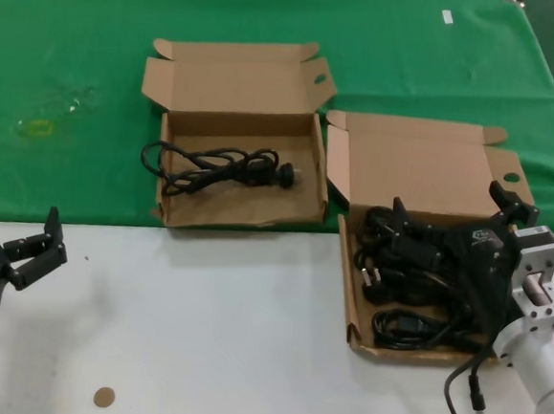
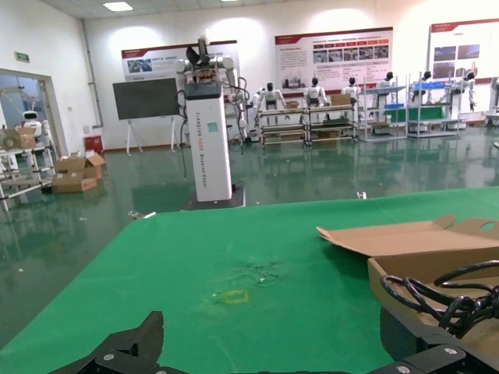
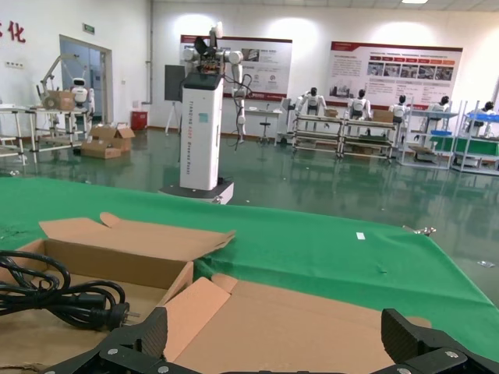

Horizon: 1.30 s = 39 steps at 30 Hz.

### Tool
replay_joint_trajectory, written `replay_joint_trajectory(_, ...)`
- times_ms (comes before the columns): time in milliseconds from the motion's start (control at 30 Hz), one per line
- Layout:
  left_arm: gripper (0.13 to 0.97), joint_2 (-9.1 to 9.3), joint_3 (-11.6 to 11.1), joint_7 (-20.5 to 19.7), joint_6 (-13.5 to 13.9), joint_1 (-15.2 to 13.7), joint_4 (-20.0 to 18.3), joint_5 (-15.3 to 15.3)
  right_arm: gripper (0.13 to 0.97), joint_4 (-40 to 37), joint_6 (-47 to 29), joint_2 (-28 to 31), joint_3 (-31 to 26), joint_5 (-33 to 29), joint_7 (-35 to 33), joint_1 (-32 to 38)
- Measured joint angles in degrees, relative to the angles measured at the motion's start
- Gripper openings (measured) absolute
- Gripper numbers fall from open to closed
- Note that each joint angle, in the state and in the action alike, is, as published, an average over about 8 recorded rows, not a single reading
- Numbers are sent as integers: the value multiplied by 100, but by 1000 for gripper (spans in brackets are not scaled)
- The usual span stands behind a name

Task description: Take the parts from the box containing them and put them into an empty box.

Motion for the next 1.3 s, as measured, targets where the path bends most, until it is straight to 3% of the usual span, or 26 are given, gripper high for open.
replay_joint_trajectory(1300, 966, 0, 0, 0, 0, 0, 0, 0, 966, 0, 0, 0, 0, 0, 0, 0)
